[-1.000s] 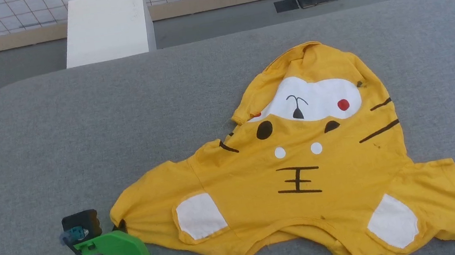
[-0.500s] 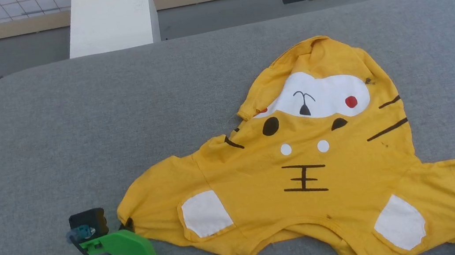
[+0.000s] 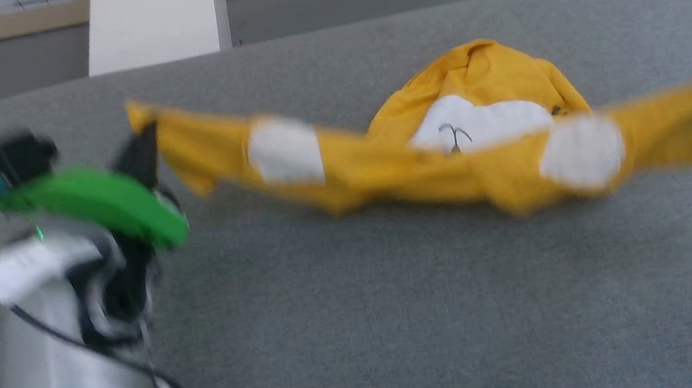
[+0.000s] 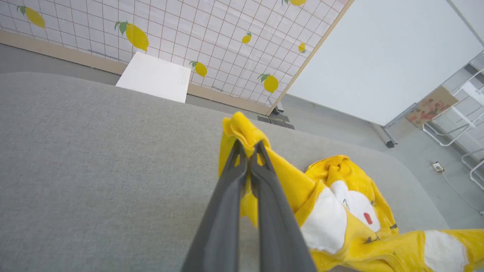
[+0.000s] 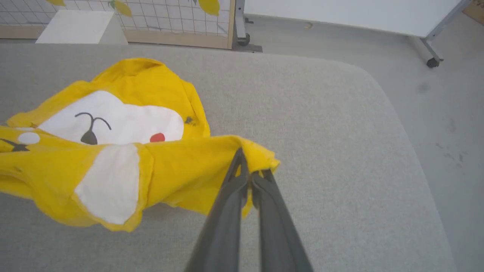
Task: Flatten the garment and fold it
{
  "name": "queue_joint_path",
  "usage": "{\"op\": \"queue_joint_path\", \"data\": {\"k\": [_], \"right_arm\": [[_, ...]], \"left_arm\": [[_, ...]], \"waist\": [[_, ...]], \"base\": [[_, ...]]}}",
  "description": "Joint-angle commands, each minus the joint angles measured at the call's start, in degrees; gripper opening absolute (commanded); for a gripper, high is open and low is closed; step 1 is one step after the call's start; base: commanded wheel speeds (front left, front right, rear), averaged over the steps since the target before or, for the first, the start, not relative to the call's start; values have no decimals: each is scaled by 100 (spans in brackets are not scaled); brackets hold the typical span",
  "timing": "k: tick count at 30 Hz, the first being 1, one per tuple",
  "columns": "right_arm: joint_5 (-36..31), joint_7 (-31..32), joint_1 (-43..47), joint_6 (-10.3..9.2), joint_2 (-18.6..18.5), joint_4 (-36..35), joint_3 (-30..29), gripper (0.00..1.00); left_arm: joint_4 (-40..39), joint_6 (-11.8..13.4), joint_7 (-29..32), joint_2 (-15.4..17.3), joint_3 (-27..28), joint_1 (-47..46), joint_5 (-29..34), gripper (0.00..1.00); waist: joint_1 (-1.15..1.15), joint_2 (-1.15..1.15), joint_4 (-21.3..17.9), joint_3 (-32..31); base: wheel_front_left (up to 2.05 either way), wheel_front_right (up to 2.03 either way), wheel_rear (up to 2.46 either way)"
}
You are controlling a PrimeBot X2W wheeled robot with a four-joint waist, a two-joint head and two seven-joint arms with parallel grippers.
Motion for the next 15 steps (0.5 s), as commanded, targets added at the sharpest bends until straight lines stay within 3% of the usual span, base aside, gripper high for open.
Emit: {"op": "queue_joint_path", "data": {"k": [1, 6, 11, 15], "right_arm": [[78, 17, -494, -8, -202, 67, 206, 0], [93, -130, -2295, -8, -861, 671, 939, 0], [-117, -525, -3928, -8, -1009, 1406, 1324, 0], [-453, -1049, -5181, -8, -919, 1935, 1399, 0]], "left_arm": [[-22, 60, 119, -8, 84, -516, -122, 0], [308, 378, 395, 127, 238, -2332, -146, 0], [805, 626, 195, 269, 187, -3925, 231, 0], [1203, 814, -293, 223, 276, -5156, 390, 0]], "waist": [[0, 0, -69, 444], [0, 0, -169, 1089], [0, 0, -240, 1623], [0, 0, -336, 2026]], "base": [[0, 0, 0], [0, 0, 0], [0, 0, 0], [0, 0, 0]]}}
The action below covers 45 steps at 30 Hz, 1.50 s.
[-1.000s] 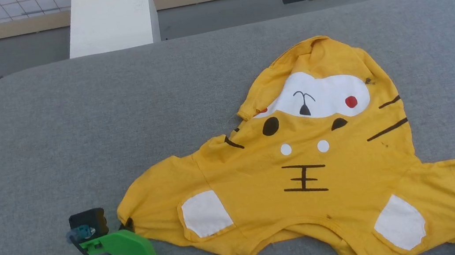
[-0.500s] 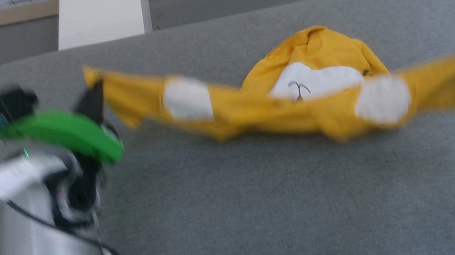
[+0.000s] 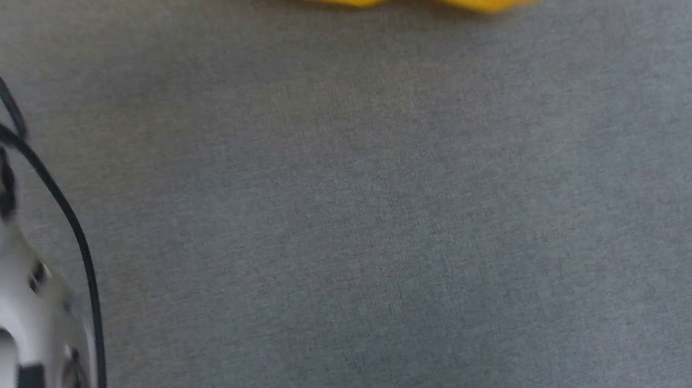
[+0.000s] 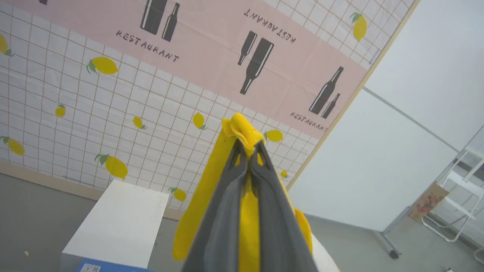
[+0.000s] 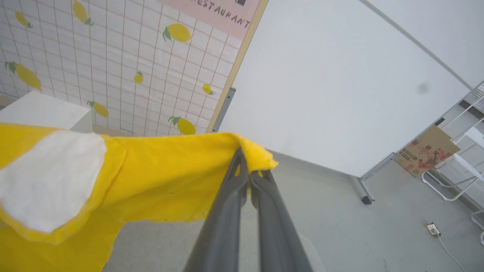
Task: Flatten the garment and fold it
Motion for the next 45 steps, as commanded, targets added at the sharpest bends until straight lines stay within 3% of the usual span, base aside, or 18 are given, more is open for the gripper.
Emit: {"op": "queue_joint_path", "data": {"k": [1, 5, 9, 14, 18, 28, 34, 38, 41, 45], "right_arm": [[-120, -174, -341, -9, 88, 158, -2, 0], [-494, -761, -1253, -9, 275, 604, -68, 0], [-964, -1609, -2042, -9, 429, 955, -294, 0], [-1419, -2541, -2623, -9, 540, 1267, -552, 0], [-1454, -2742, -2529, -9, 606, 1755, -558, 0], [-498, -2858, -692, -9, 549, 2559, 149, 0], [378, -2615, 910, -9, 403, 2360, 504, 0], [891, -2394, 2175, -9, 375, 1929, 353, 0], [1044, -2230, 3057, -9, 442, 1558, 110, 0], [1059, -1884, 4205, -9, 527, 986, -388, 0]], "left_arm": [[128, 50, -203, -26, 53, -373, 29, 0], [449, 47, -812, -70, 144, -1206, 77, 0], [671, -133, -1347, -120, 215, -1789, -5, 0], [890, -343, -1679, -121, 274, -2066, -128, 0], [1148, -497, -1668, -56, 261, -1791, -185, 0], [1581, -1066, -1008, 314, -111, 275, -146, 0], [1075, -1370, -380, 505, -409, 2262, -207, 0], [343, -1491, 89, 533, -597, 3879, -440, 0], [-146, -1468, 381, 553, -640, 4927, -606, 0], [-753, -1221, 626, 579, -632, 6112, -651, 0]], "waist": [[-1, 0, -193, 610], [-1, 0, -267, 791], [-1, 0, -291, 901], [-1, 0, -224, 960], [-1, 0, -134, 933], [-1, 0, 26, 482], [-1, 0, 115, -113], [-1, 0, 165, -567], [-1, 0, 208, -836], [-1, 0, 286, -1148]], "base": [[0, 0, 0], [0, 0, 0], [0, 0, 0], [0, 0, 0], [0, 0, 0], [0, 0, 0], [0, 0, 0], [0, 0, 0], [0, 0, 0], [0, 0, 0]]}}
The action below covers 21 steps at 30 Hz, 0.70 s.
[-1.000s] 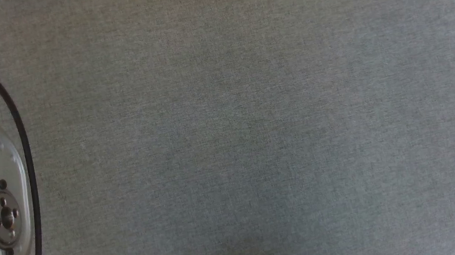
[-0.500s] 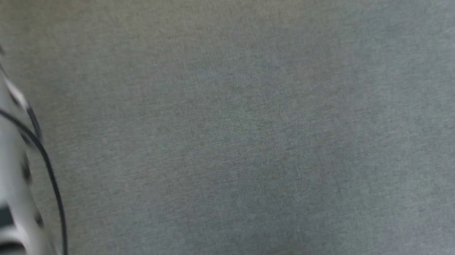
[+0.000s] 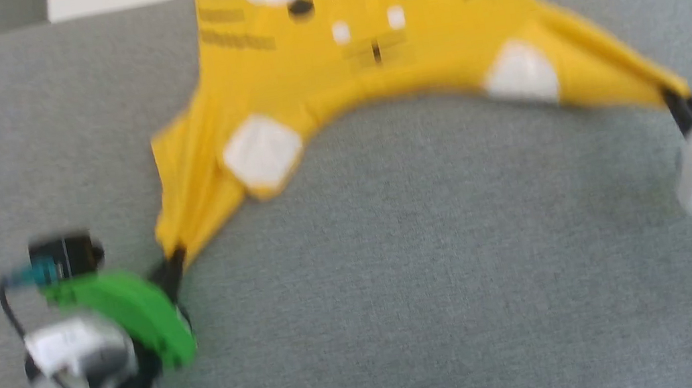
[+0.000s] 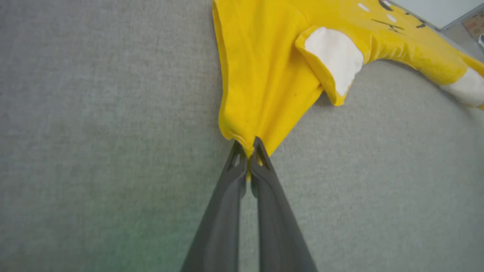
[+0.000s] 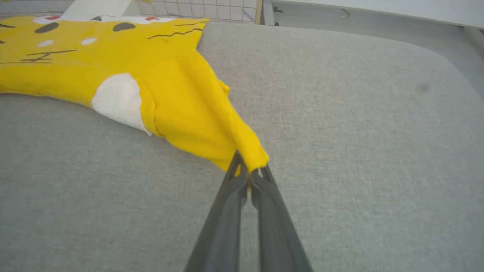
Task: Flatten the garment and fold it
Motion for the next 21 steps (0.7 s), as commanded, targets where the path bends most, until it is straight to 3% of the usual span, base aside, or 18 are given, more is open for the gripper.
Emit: {"op": "queue_joint_path", "data": {"k": [1, 3, 13, 21], "right_arm": [[-41, 121, 348, -9, 32, -218, -224, 0], [-195, 548, 1248, -9, 282, -851, -882, 0], [-665, 1929, 2945, -9, 1106, -2440, -2108, 0], [-968, 2454, 3707, -9, 1591, -2826, -2716, 0]], "left_arm": [[-170, 123, 27, 21, 61, 354, -38, 0], [-607, 412, 17, -103, 223, 1166, -157, 0], [-1325, 865, 13, -226, 392, 2452, -152, 0], [-1564, 1157, 44, -265, 494, 3175, -93, 0]], "waist": [[1, 0, 155, -478], [1, 0, 221, -733], [1, 0, 359, -1078], [1, 0, 363, -1192]], "base": [[0, 0, 0], [0, 0, 0], [0, 0, 0], [0, 0, 0]]}}
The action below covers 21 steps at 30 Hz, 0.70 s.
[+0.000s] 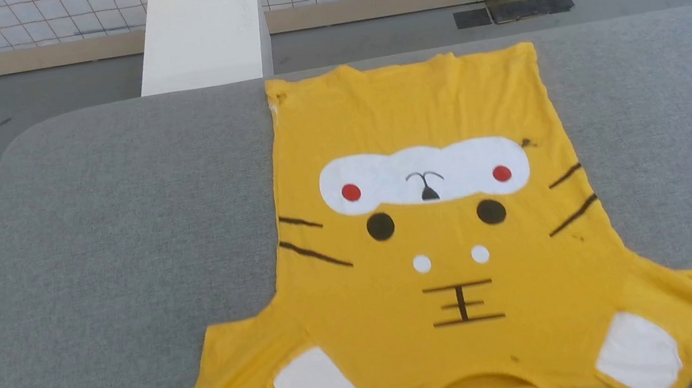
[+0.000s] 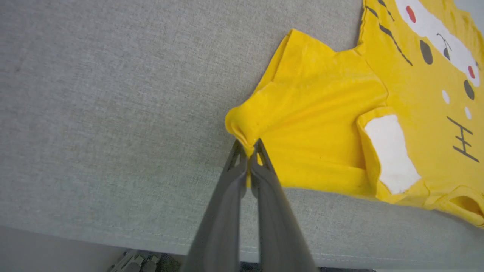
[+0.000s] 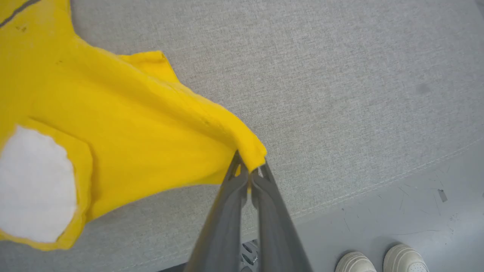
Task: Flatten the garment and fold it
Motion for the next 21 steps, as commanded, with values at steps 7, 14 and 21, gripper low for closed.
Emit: {"op": "queue_joint_path", "data": {"k": [7, 14, 21], "right_arm": [[-164, -450, 7, -12, 51, 599, -82, 0], [-60, -760, -395, -12, 55, 1607, 309, 0], [65, -624, -463, -12, 56, 1948, 316, 0]], "left_arm": [[109, 48, -26, -89, -100, 256, 17, 0], [378, -79, -84, -153, -263, 14, -3, 0], [479, -140, -110, -146, -333, -61, -4, 0]], "waist": [[1, 0, 23, 83], [1, 0, 70, 189], [1, 0, 141, 190]], "base": [[0, 0, 0], [0, 0, 0], [0, 0, 0]]}}
